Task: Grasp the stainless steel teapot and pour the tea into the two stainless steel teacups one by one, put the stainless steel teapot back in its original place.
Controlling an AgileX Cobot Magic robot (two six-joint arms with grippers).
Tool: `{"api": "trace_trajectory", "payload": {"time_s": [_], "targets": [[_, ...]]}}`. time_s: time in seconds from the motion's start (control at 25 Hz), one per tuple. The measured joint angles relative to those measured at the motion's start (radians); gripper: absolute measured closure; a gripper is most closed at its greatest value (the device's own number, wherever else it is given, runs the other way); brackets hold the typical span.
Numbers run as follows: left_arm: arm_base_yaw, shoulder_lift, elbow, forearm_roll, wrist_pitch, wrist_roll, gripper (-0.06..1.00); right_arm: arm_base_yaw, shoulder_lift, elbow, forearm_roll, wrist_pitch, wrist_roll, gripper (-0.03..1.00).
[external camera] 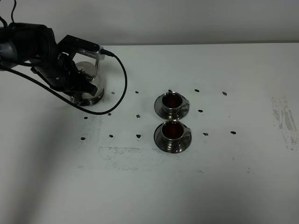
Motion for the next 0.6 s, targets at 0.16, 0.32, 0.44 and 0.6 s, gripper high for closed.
{"api": "trace_trajectory", "payload": {"time_s": [0.16,0.32,0.44,0.6], "targets": [[0.0,0.0,0.0,0.0,0.0,0.001,0.77,0.0,0.0,0.0,0.0,0.0,0.0,0.49],[0.0,0.0,0.0,0.0,0.0,0.001,0.77,0.0,0.0,0.0,0.0,0.0,0.0,0.49],[0.001,-0.001,-0.001,0.0,0.001,0.001,0.77,0.0,0.0,0.0,0.0,0.0,0.0,0.49],[0.002,-0.001,-0.001,-0.009,0.004,0.001,0.76,0.0,0.0,0.0,0.0,0.0,0.0,0.49]]}}
